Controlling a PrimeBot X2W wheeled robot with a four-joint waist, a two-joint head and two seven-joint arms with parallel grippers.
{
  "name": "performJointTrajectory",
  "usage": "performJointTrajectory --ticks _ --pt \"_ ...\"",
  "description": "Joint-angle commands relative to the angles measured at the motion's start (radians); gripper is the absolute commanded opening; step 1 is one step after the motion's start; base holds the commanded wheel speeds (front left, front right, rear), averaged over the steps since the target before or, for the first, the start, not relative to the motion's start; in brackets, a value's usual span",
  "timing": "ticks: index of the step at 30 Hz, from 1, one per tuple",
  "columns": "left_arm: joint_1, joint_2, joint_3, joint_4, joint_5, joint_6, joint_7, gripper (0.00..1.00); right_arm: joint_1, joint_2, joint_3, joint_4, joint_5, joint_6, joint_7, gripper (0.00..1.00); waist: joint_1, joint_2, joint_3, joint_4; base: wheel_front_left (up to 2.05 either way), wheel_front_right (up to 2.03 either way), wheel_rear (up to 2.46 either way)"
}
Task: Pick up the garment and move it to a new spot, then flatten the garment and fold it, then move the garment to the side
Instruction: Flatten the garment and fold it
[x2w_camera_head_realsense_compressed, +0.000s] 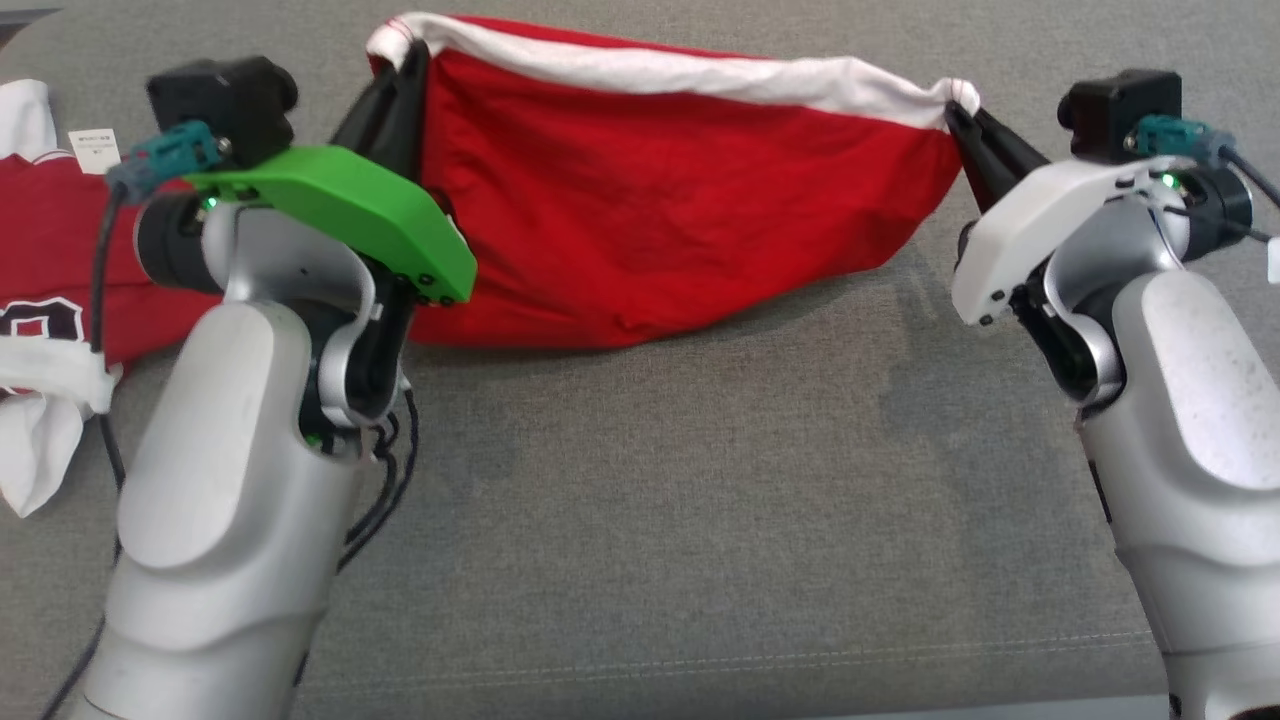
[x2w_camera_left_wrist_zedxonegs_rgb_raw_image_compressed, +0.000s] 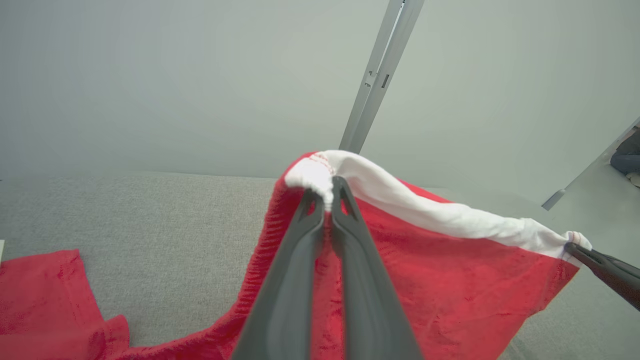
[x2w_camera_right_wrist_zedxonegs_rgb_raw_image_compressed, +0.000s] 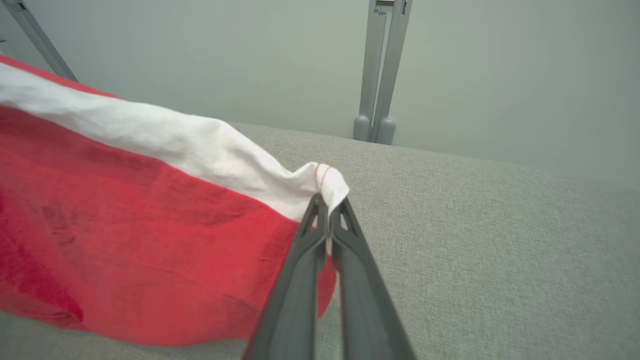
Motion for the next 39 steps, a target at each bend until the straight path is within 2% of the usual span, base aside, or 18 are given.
performJointTrajectory --ticks 1,2,4,7,10,15,17,21,29,35,39 --pt "-0.030 0.014 0.007 0.005 0.007 -0.006 -0.012 0.00 -0.021 -0.008 0.003 0.003 0.004 -0.001 -0.005 0.00 0.0000 -0.0001 0.033 -0.026 0.00 0.00 0.00" --pt "-0.064 0.035 0.005 0.020 0.029 -0.021 -0.025 0.00 -0.052 -0.017 0.018 0.010 0.010 -0.001 -0.012 0.00 0.0000 -0.0001 0.049 -0.035 0.00 0.00 0.00" --pt "-0.122 0.025 0.025 0.047 0.005 -0.046 -0.053 0.00 -0.114 -0.025 0.056 0.029 0.031 -0.001 -0.020 0.00 0.0000 -0.0001 0.079 -0.050 0.00 0.00 0.00" --pt "-0.232 0.055 0.040 0.090 0.013 -0.093 -0.085 0.00 -0.228 -0.047 0.097 0.065 0.027 -0.001 -0.051 0.00 0.0000 -0.0001 0.130 -0.077 0.00 0.00 0.00" --pt "-0.336 0.054 0.071 0.133 -0.037 -0.142 -0.103 0.00 -0.351 -0.044 0.136 0.105 0.021 -0.001 -0.085 0.00 0.0000 -0.0001 0.192 -0.105 0.00 0.00 0.00" --pt "-0.524 0.092 0.099 0.182 -0.066 -0.204 -0.109 0.00 -0.571 -0.045 0.162 0.172 0.001 -0.001 -0.157 0.00 0.0000 -0.0001 0.301 -0.137 0.00 0.00 0.00" --pt "-0.594 0.117 0.107 0.208 -0.054 -0.209 -0.115 0.00 -0.643 -0.051 0.162 0.204 -0.028 -0.001 -0.187 0.00 0.0000 -0.0001 0.339 -0.143 0.00 0.00 0.00" --pt "-0.716 0.103 0.141 0.243 -0.113 -0.223 -0.130 0.00 -0.775 -0.046 0.144 0.262 -0.087 -0.001 -0.258 0.00 0.0000 -0.0001 0.389 -0.147 0.00 0.00 0.00" --pt "-0.839 0.110 0.168 0.258 -0.165 -0.243 -0.284 0.00 -0.970 -0.054 0.040 0.351 -0.246 -0.002 -0.424 0.00 0.0000 -0.0001 0.421 -0.135 0.00 0.00 0.00" --pt "-0.857 0.120 0.154 0.258 -0.171 -0.245 -0.424 0.00 -1.023 -0.040 -0.047 0.329 -0.395 -0.002 -0.508 0.00 0.0000 -0.0001 0.421 -0.127 0.00 0.00 0.00" --pt "-0.852 0.119 0.156 0.267 -0.183 -0.246 -0.459 0.00 -0.997 -0.020 -0.075 0.285 -0.469 -0.002 -0.516 0.00 0.0000 -0.0001 0.423 -0.124 0.00 0.00 0.00"
